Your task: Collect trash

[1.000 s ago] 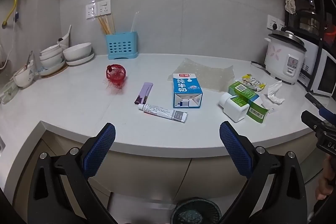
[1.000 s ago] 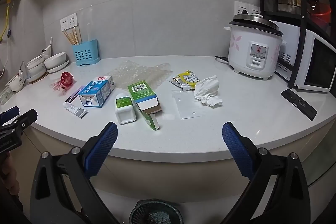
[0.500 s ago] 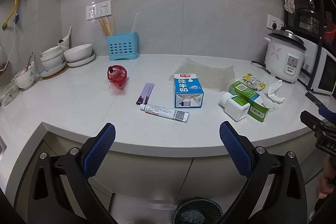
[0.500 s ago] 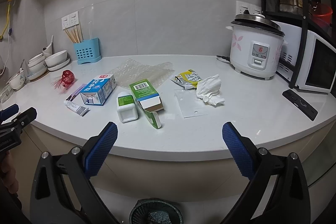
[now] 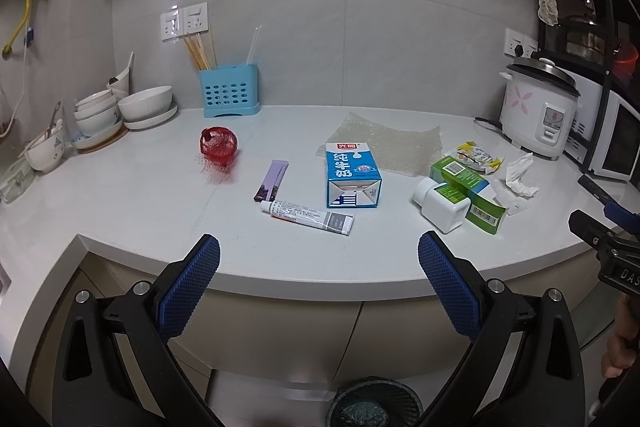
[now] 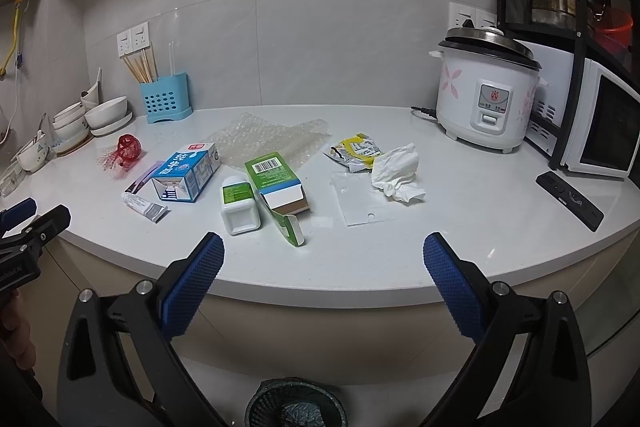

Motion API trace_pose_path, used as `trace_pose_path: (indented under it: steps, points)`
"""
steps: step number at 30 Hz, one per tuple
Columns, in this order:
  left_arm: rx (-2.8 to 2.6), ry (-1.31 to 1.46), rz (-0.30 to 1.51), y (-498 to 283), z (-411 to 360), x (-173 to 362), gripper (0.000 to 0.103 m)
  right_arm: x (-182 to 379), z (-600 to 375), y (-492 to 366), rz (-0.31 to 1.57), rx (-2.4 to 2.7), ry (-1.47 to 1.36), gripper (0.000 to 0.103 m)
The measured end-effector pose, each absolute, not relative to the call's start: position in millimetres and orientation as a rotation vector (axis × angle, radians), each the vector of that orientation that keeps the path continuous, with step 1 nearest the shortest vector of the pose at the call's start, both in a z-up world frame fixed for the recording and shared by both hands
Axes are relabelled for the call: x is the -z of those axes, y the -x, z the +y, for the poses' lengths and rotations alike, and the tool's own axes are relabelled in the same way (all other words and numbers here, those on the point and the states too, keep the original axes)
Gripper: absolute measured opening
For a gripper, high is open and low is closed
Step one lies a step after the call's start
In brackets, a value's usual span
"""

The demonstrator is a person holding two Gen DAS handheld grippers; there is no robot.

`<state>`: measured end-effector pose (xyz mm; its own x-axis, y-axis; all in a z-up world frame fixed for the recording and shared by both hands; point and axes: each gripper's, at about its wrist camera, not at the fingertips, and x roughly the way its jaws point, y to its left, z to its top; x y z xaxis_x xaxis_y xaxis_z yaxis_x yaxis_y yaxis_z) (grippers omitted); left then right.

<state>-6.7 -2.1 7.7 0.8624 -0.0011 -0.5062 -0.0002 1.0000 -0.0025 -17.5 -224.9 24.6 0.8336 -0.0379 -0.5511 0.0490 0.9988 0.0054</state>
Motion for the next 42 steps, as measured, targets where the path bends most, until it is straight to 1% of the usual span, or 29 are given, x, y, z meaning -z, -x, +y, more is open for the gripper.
trace_pose_path:
  steps: [42]
  points:
    - [0.01,0.007,0.549,8.5,-1.5,-3.7,0.097,-23.3,-219.4,18.6,0.584,0.034,-0.011,0.096]
